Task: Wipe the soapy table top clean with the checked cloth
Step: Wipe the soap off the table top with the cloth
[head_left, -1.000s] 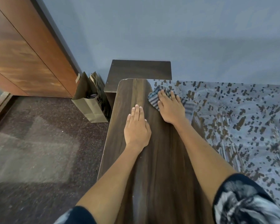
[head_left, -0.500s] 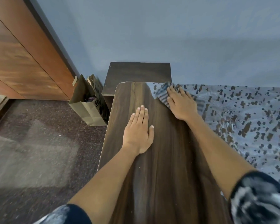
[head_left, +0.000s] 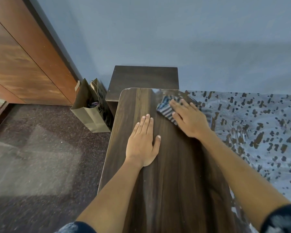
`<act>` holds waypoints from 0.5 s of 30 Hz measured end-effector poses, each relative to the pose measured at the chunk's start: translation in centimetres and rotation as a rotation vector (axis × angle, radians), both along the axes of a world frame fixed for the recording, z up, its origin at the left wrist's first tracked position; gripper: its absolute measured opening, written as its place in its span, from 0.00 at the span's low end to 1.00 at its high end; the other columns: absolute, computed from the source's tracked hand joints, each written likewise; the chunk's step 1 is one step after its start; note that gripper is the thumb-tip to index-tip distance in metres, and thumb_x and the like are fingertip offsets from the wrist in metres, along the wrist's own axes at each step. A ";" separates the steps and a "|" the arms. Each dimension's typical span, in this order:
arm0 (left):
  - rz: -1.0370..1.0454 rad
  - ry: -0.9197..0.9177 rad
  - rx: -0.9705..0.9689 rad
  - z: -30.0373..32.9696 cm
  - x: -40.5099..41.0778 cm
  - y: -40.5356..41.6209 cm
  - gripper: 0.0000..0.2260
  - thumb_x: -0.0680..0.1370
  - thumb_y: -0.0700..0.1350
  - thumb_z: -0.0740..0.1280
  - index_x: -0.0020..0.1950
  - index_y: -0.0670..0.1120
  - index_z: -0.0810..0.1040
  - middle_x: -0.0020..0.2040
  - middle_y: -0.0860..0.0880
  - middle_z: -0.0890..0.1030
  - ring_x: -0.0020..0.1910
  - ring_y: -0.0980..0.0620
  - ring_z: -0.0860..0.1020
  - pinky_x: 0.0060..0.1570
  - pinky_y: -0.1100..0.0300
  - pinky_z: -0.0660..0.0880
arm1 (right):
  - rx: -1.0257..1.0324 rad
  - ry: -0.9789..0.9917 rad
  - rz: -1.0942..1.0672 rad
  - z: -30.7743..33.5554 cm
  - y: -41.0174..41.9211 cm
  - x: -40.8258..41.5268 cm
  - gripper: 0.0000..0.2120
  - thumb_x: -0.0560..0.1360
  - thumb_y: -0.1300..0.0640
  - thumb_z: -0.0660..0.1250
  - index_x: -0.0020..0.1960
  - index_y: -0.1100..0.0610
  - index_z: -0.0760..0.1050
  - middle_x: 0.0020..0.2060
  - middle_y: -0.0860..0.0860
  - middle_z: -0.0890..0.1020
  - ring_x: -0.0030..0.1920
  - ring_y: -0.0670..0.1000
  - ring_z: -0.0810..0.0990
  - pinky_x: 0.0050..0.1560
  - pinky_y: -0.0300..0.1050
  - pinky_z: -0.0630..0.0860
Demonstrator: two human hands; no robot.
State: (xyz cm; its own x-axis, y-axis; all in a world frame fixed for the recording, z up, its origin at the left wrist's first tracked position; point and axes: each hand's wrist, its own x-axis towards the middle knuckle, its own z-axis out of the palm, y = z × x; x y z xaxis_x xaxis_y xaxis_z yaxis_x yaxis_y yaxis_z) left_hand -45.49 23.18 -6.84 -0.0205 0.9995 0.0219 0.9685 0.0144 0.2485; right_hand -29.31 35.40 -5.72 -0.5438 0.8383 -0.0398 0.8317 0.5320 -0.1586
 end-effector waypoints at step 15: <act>0.017 0.004 -0.003 0.1 0.1 0.0 0.28 0.79 0.56 0.43 0.76 0.43 0.46 0.77 0.47 0.48 0.76 0.53 0.44 0.73 0.59 0.40 | -0.093 0.034 0.219 0.7 1.2 -5.1 0.22 0.83 0.51 0.45 0.76 0.51 0.50 0.75 0.47 0.54 0.76 0.50 0.48 0.73 0.46 0.44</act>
